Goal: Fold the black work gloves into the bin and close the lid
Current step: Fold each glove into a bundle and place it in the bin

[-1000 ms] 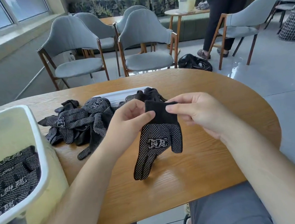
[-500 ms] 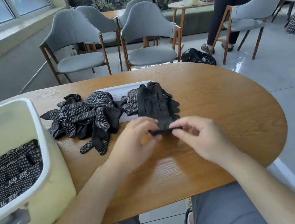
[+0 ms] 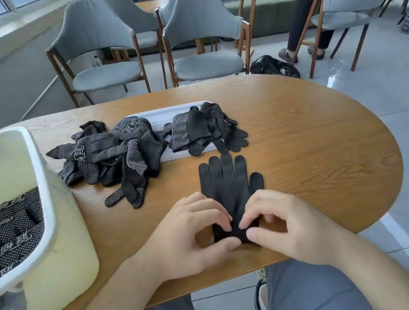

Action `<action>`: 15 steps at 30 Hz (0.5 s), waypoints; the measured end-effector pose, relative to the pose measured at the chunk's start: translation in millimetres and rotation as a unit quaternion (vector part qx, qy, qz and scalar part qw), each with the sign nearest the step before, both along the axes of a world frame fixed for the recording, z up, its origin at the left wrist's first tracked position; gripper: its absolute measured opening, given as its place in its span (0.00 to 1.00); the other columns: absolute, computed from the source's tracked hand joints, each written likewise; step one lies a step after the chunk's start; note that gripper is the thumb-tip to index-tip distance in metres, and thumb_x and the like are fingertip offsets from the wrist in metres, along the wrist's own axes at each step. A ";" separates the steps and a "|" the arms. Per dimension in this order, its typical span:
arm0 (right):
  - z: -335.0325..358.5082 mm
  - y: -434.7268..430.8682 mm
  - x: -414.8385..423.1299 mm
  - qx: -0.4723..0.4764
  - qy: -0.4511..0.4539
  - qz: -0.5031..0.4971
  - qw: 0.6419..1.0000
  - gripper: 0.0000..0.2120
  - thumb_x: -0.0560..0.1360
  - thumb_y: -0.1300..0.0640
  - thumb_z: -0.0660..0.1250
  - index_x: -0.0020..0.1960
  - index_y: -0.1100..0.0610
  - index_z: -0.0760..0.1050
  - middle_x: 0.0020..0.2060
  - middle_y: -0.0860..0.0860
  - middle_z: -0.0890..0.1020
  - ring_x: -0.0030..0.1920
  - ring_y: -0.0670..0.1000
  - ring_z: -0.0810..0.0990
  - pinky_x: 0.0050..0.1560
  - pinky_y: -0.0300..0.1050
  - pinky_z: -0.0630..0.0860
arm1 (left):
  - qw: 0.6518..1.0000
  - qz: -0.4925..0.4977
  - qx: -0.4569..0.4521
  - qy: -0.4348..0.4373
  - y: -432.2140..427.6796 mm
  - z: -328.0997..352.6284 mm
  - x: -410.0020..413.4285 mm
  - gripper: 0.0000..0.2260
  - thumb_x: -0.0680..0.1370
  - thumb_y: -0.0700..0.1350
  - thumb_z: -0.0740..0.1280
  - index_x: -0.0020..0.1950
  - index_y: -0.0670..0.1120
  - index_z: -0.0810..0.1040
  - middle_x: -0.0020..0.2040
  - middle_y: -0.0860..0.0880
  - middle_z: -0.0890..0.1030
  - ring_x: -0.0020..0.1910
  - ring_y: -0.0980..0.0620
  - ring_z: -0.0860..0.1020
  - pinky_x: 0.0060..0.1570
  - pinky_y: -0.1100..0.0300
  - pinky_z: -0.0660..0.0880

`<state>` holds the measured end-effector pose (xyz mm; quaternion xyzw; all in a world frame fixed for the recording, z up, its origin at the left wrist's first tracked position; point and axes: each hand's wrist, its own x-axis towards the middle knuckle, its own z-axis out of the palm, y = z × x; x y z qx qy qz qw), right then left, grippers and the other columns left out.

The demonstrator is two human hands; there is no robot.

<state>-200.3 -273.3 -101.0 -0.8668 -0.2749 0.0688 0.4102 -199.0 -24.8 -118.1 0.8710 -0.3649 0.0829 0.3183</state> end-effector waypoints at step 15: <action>-6.6 40.7 159.3 -0.110 -0.063 -0.282 0.951 0.16 0.81 0.44 0.65 0.66 0.46 0.79 0.62 0.46 0.77 0.64 0.53 0.73 0.65 0.52 0.72 | 0.926 0.341 0.079 -0.140 -33.2 -10.5 141.5 0.16 0.78 0.56 0.61 0.54 0.48 0.84 0.57 0.54 0.83 0.62 0.49 0.78 0.57 0.50 0.72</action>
